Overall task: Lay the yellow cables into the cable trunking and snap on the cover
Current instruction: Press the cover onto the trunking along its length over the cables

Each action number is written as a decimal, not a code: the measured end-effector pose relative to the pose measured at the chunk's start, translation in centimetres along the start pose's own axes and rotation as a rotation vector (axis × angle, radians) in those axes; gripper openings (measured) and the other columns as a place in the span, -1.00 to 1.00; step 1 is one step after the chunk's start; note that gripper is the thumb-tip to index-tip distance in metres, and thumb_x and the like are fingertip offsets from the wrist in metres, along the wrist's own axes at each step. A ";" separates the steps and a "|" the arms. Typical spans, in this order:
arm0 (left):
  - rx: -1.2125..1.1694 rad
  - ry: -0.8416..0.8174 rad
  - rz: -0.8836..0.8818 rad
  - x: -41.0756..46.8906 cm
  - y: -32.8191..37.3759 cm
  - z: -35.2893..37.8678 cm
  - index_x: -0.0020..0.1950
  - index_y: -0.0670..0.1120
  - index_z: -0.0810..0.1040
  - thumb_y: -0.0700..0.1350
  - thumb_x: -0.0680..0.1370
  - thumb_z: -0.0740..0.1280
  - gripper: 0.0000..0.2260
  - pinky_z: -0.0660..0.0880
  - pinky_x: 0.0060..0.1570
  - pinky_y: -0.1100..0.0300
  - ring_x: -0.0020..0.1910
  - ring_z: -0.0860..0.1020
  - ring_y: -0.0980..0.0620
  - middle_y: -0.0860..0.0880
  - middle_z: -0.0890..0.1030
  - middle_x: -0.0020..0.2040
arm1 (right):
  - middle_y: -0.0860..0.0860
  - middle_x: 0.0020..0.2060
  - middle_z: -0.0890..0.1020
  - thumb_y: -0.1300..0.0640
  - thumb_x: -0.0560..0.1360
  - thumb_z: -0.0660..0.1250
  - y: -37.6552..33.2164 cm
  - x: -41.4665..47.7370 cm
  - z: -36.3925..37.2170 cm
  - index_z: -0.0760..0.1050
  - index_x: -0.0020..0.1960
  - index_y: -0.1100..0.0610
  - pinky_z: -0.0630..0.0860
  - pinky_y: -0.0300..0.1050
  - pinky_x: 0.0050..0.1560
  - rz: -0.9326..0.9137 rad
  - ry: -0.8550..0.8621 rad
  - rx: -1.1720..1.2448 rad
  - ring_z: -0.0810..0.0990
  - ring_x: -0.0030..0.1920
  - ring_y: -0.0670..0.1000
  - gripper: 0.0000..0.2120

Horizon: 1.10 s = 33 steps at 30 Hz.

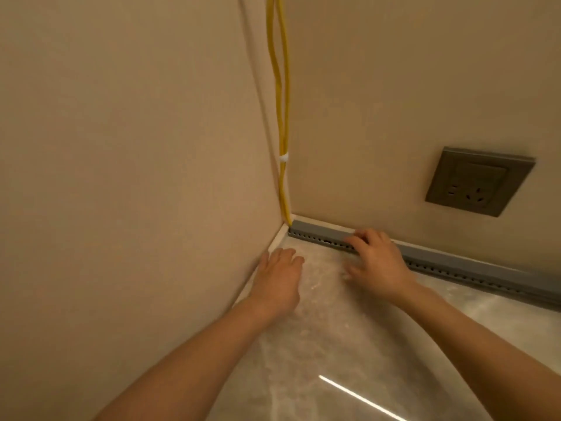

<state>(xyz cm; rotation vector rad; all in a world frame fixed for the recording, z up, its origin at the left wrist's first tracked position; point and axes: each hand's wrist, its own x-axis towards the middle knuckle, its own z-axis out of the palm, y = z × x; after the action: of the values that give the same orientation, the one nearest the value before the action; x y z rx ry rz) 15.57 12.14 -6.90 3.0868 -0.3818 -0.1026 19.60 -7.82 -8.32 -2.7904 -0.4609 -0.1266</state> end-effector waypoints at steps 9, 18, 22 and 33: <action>0.449 0.175 0.257 9.9 -2.5 -3.9 0.36 -0.24 0.33 -0.23 0.57 0.08 -0.65 -0.04 0.45 0.03 0.46 0.09 -0.18 -0.22 0.35 0.37 | 0.01 0.06 0.53 -0.18 0.45 0.26 -1.3 3.4 1.9 0.43 0.11 0.01 0.30 -0.01 0.04 0.191 0.166 -0.166 0.42 0.11 0.09 -0.66; 0.558 0.084 0.152 11.8 -1.4 -4.9 0.12 -0.12 0.57 -0.14 0.53 0.19 -0.76 0.21 0.26 0.06 0.25 0.31 -0.13 -0.11 0.58 0.13 | 0.12 -0.25 0.57 -0.07 0.28 0.52 -0.3 3.2 1.5 0.55 -0.15 0.17 0.47 -0.02 -0.18 0.103 0.202 -0.112 0.55 -0.18 0.17 -0.66; 0.533 0.042 0.170 12.2 -1.5 -5.7 0.12 -0.15 0.56 -0.19 0.53 0.19 -0.77 0.24 0.25 0.06 0.25 0.34 -0.12 -0.13 0.58 0.12 | 0.11 -0.29 0.55 -0.04 0.26 0.54 0.6 2.9 0.2 0.55 -0.19 0.18 0.49 -0.04 -0.24 0.059 0.225 -0.102 0.55 -0.23 0.17 -0.67; 0.635 -0.021 0.244 13.3 -1.2 -6.9 0.05 -0.17 0.53 -0.33 0.55 0.16 -0.80 0.43 0.03 0.09 0.11 0.50 -0.10 -0.13 0.57 0.07 | 0.08 -0.14 0.55 -0.09 0.39 0.42 3.0 2.7 -1.2 0.54 -0.04 0.16 0.44 -0.02 -0.24 0.079 0.256 -0.003 0.55 -0.13 0.14 -0.67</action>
<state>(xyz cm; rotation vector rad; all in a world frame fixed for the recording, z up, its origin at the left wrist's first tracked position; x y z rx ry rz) 29.18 10.25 -0.90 3.6102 -0.9560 -0.0043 23.12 -10.13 -7.67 -2.7387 -0.2871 -0.4593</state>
